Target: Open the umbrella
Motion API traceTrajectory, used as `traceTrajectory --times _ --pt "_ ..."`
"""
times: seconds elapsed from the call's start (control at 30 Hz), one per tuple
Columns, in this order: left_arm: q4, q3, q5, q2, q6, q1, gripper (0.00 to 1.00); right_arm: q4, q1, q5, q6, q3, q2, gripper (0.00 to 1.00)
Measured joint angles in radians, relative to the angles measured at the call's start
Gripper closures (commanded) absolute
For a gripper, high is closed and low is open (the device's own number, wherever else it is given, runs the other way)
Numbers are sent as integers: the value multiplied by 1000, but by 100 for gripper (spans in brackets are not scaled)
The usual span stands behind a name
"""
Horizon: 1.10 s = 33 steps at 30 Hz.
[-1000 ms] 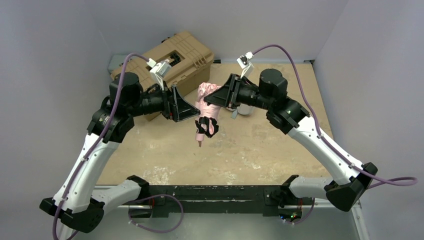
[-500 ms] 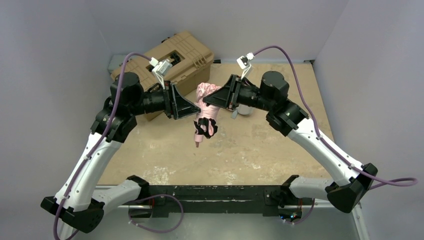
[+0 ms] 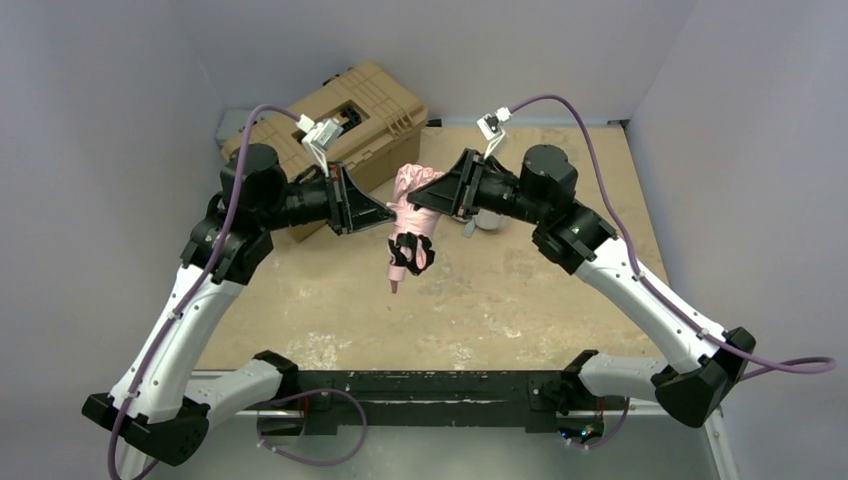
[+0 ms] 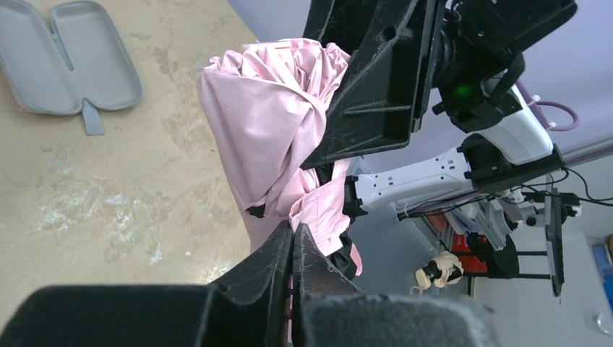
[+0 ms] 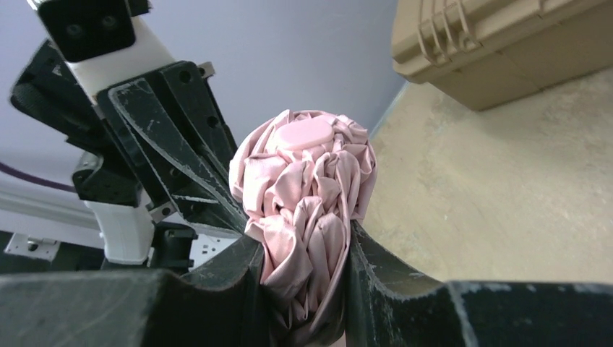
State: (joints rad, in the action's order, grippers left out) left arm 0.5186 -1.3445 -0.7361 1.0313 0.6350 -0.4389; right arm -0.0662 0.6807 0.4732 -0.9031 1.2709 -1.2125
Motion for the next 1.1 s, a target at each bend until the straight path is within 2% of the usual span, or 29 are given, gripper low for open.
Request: traceTrajectory --times 0.17,0.33,0.37,0.43,0.47,0.5,0.53,0.67,0.77,0.93,1.1 --pt "97 -51 83 35 -37 -23 100 -138 12 -97 18 54 -17 100" --pt "229 -194 263 103 -129 -137 100 -399 33 -231 60 257 -129 100" --pt "256 -239 291 121 -149 -175 87 -439 36 -265 68 286 -151 100" --pt "286 -310 337 149 -179 -231 34 -513 40 -319 75 315 -188 100" --pt "294 -332 354 156 -198 -245 15 -540 41 -337 76 317 -200 100" --pt "303 -351 378 158 -211 -254 4 -574 41 -358 78 317 -212 100" --pt "314 -359 404 156 -223 -256 1 -605 41 -371 78 316 -222 100" --pt "369 -361 517 137 -259 -254 0 -631 40 -385 80 278 -217 100" --pt "393 -339 519 119 -278 -203 4 -597 40 -363 85 238 -177 100" --pt "332 -165 338 37 -243 -12 12 -463 40 -275 84 169 -82 100" --pt "180 -52 103 23 -153 26 24 -315 42 -185 76 130 -36 100"
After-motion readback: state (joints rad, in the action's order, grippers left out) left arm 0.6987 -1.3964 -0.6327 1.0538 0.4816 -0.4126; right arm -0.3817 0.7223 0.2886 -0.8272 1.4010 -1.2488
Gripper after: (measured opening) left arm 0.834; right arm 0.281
